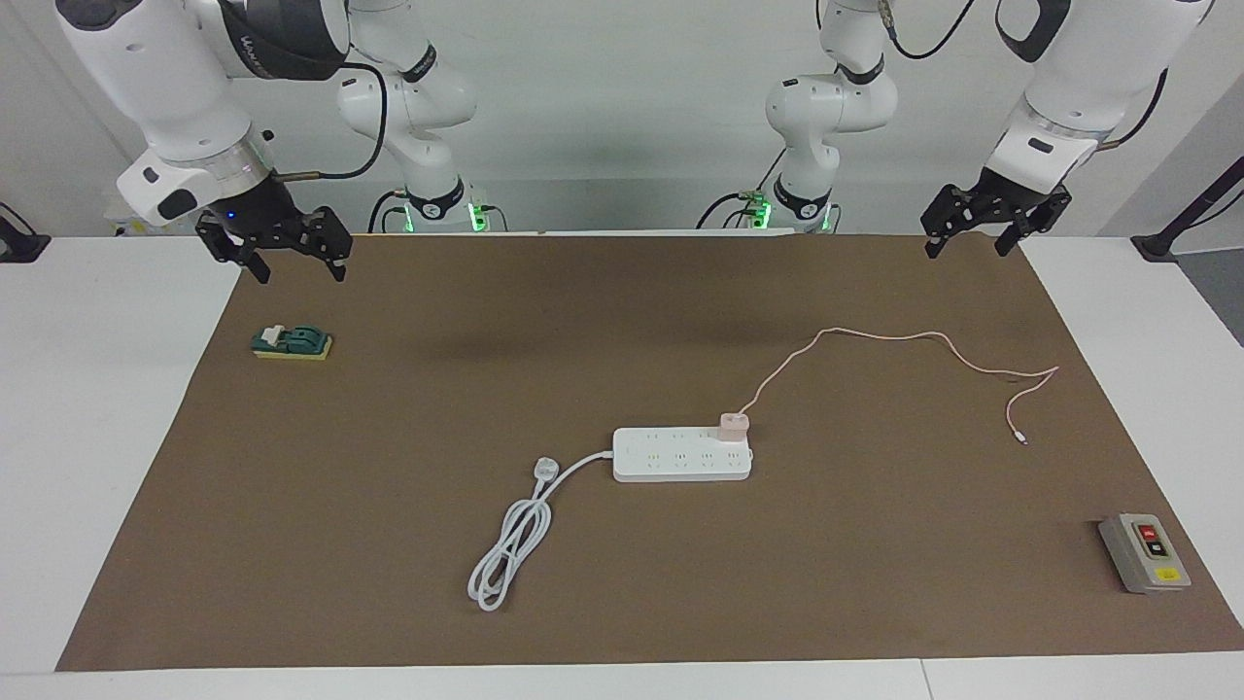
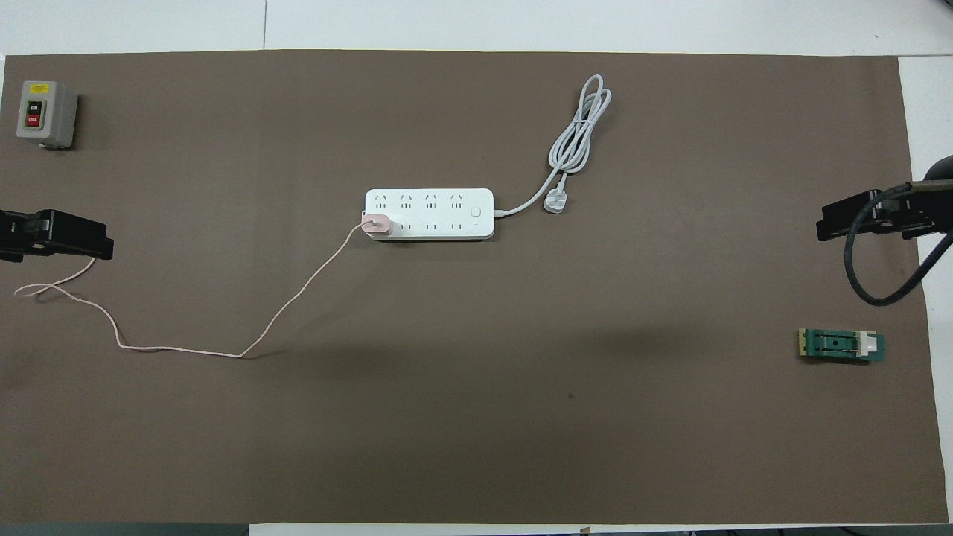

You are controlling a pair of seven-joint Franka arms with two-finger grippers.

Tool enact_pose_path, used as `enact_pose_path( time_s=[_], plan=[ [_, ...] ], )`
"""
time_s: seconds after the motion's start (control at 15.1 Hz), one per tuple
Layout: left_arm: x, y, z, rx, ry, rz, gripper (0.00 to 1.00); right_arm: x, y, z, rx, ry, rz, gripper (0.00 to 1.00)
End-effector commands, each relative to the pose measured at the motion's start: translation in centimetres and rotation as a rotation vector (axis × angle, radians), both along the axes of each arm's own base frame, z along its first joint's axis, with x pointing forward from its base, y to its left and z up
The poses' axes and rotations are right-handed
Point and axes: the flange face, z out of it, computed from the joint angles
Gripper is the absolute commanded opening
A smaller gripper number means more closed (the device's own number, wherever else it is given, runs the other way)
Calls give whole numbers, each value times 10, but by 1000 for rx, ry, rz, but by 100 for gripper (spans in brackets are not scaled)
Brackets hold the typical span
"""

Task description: Unplug charger and place it aside

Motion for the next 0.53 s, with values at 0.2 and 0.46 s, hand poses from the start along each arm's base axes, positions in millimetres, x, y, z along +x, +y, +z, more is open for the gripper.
enact_pose_path(
  time_s=[0.2,0.46],
  plan=[
    [-4,-4,0,-16,-19,-16,100,-1,0,2,-11,-8,17,100],
    [-11,-5,-15,-12,4,0,100,0,1,1,3,-15,22,100]
  ],
)
